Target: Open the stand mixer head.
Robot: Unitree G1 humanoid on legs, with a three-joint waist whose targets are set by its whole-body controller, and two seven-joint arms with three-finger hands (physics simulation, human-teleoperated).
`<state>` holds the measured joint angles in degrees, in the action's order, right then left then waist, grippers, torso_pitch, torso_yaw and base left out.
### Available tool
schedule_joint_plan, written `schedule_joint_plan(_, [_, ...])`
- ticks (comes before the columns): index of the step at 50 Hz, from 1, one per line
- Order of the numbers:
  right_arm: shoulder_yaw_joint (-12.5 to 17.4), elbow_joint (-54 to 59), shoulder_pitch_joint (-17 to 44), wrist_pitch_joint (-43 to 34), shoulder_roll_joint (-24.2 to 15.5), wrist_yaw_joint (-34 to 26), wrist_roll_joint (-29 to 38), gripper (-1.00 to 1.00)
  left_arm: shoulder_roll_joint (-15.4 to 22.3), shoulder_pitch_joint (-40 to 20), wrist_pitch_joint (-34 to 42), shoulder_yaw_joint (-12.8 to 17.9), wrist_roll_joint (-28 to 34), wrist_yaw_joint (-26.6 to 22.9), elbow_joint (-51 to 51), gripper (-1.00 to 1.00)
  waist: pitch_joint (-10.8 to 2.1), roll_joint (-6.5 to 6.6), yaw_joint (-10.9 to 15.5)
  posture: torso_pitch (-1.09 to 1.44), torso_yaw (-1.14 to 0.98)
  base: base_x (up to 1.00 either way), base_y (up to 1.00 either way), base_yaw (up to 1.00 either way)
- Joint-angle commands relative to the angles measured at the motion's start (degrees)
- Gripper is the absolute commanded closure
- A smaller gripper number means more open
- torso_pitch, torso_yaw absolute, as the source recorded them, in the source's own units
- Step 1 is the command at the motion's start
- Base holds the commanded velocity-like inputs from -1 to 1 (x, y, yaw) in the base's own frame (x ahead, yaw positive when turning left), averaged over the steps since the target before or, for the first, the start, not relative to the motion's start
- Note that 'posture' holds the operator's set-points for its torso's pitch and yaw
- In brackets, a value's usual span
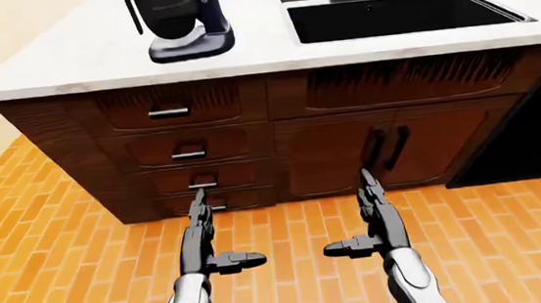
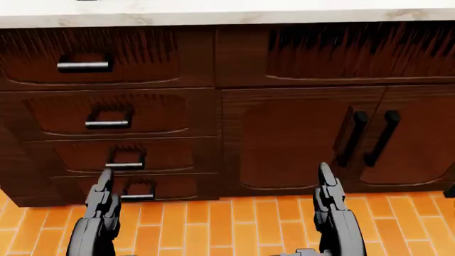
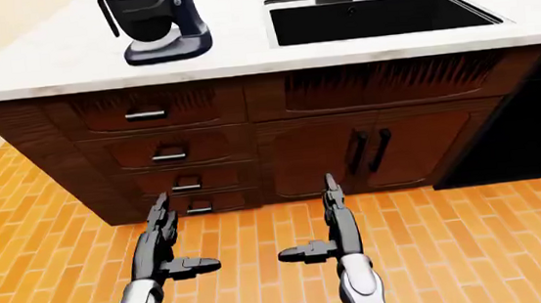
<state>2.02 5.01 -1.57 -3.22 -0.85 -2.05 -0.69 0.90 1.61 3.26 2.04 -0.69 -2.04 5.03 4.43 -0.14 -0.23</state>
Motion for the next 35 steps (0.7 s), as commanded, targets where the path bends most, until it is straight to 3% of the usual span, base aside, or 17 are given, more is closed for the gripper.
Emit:
schedule_joint_plan(1, [-0.14, -5.87, 1.17, 1.86, 0.02, -0.79, -1.25, -1.0, 0.09, -1.59, -2.54, 0.1, -0.88, -0.38, -5.82, -1.0, -0.05, -0.45, -0.12, 0.0, 0.0, 0.0, 0.0, 0.0])
schedule_joint_plan(3, [0.06, -5.9, 1.41, 1.42, -0.06, -0.81, -1.54, -1.0, 0.1, -1.61, -2.78, 0.05, -0.87, -0.45, -5.51, -1.0, -3.53, -0.07, 0.41, 0.0, 0.0, 0.0, 0.0, 0.0])
schedule_joint_plan(4, [-0.11, -5.71, 1.33, 1.89, -0.16, -1.03, -1.29, -1.0, 0.11, -1.7, -2.88, 0.1, -0.89, -0.43, -5.37, -1.0, -2.97, -0.09, 0.41, 0.0, 0.0, 0.0, 0.0, 0.0])
schedule_joint_plan(5, [-0.16, -6.08, 1.22, 1.58, -0.15, -1.27, -1.43, -1.0, 0.11, -1.72, -2.94, 0.1, -0.88, -0.4, -5.3, -1.0, -0.93, -0.39, 0.34, 0.0, 0.0, 0.0, 0.0, 0.0])
schedule_joint_plan(7, [-0.38, -6.14, 1.02, 1.91, -0.13, -1.67, -1.36, -1.0, 0.07, -1.69, -2.95, 0.05, -0.93, -0.39, -5.35, -1.0, -4.0, -0.46, 0.4, 0.0, 0.0, 0.0, 0.0, 0.0])
schedule_joint_plan(8, [-0.41, -6.22, 1.0, 1.9, -0.15, -1.74, -1.28, -1.0, 0.08, -1.68, -3.01, 0.02, -0.86, -0.36, -5.32, -1.0, -4.29, -0.44, 0.43, 0.0, 0.0, 0.0, 0.0, 0.0])
schedule_joint_plan(16, [-0.85, -7.07, 0.76, 1.83, -0.13, -3.65, -1.88, -1.0, 0.09, -1.89, -3.17, 0.23, -0.98, -0.09, -5.51, -1.0, -4.65, -0.24, 0.42, 0.0, 0.0, 0.0, 0.0, 0.0])
schedule_joint_plan(24, [-1.09, -13.09, 0.16, 3.06, 0.59, -6.96, -7.83, -1.0, 0.09, -2.36, -5.87, 0.68, -3.25, 0.05, -10.25, -1.0, -5.26, -0.14, 0.37, 0.0, 0.0, 0.0, 0.0, 0.0])
schedule_joint_plan(32, [-3.45, -21.38, -2.92, 3.83, -0.22, -15.46, -11.73, -1.0, -0.52, -2.42, -7.5, 1.78, -9.97, -0.53, -16.62, -1.0, -5.12, -0.15, 0.26, 0.0, 0.0, 0.0, 0.0, 0.0])
schedule_joint_plan(35, [-2.61, -26.74, -3.01, -2.45, 0.48, -14.77, -17.82, -1.0, -0.8, -1.35, -7.37, 1.33, -14.01, -1.86, -20.83, -1.0, -5.13, -0.07, 0.31, 0.0, 0.0, 0.0, 0.0, 0.0])
